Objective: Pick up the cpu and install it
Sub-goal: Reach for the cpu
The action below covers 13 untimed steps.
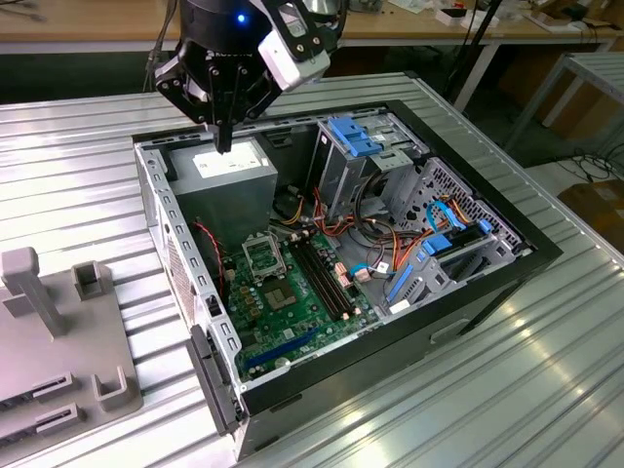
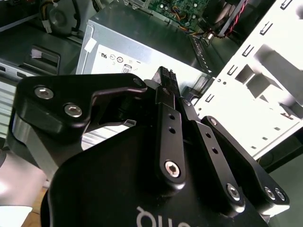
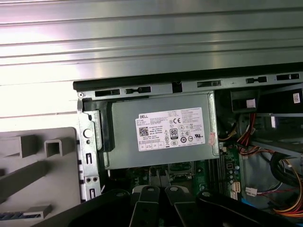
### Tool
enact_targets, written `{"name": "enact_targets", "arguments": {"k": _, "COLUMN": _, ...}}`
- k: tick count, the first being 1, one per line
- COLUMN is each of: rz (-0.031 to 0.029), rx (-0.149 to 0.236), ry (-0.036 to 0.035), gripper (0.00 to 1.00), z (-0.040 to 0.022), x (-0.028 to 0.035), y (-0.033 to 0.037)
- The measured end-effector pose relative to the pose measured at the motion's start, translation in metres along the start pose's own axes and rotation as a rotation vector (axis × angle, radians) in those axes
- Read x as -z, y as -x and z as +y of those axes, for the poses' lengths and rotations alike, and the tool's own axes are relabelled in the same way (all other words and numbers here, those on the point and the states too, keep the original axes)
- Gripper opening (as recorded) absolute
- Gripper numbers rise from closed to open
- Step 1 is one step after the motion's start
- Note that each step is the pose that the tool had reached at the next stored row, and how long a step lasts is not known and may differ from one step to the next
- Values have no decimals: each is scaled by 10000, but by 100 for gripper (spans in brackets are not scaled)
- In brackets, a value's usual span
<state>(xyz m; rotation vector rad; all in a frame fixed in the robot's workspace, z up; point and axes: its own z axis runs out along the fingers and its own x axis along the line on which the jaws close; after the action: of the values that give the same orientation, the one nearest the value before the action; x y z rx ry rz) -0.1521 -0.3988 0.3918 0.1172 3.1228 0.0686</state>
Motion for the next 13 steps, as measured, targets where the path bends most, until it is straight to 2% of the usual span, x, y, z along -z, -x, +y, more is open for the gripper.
{"name": "enact_targets", "arguments": {"k": 13, "rz": 72, "rx": -3, "ry": -6, "gripper": 11, "z": -5, "x": -5, "y": -66}}
